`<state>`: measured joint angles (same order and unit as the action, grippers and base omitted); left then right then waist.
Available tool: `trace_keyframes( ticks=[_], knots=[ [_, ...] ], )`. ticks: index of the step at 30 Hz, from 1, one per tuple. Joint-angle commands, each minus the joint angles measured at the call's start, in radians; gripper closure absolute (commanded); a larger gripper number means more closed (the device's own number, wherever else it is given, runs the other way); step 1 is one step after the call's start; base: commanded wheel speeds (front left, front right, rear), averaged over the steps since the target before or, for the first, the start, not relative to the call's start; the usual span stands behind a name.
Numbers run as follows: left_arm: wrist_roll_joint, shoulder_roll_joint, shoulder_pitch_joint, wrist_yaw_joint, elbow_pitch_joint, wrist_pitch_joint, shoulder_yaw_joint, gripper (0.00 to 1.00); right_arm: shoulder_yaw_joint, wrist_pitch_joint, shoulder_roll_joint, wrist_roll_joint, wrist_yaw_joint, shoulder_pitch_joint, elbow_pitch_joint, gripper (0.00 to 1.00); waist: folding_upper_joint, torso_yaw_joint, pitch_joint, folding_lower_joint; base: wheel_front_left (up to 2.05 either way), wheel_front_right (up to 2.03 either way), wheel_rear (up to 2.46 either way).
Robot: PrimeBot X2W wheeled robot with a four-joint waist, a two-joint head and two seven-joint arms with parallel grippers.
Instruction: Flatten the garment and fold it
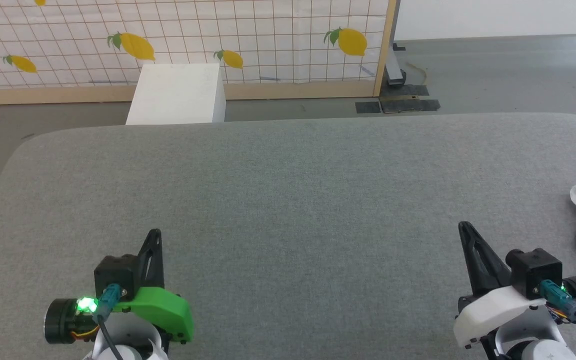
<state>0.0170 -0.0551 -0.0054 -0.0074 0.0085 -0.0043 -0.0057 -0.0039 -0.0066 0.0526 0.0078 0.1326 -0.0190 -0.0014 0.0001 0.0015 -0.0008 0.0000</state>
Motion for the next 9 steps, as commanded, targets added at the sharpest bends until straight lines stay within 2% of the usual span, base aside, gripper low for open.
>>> trace_keyframes(
  ticks=[1,9],
  knots=[
    [-0.017,0.005,0.005,0.007,-0.009,0.004,0.006,1.00,0.004,0.007,-0.002,-0.008,-0.002,0.019,0.001,1.00,-0.0001,-0.002,0.001,0.0000,0.00,0.00,0.00],
    [-0.017,0.005,0.005,0.007,-0.009,0.004,0.006,1.00,0.004,0.007,-0.002,-0.008,-0.002,0.019,0.001,1.00,-0.0001,-0.002,0.001,0.0000,0.00,0.00,0.00]
  ],
)
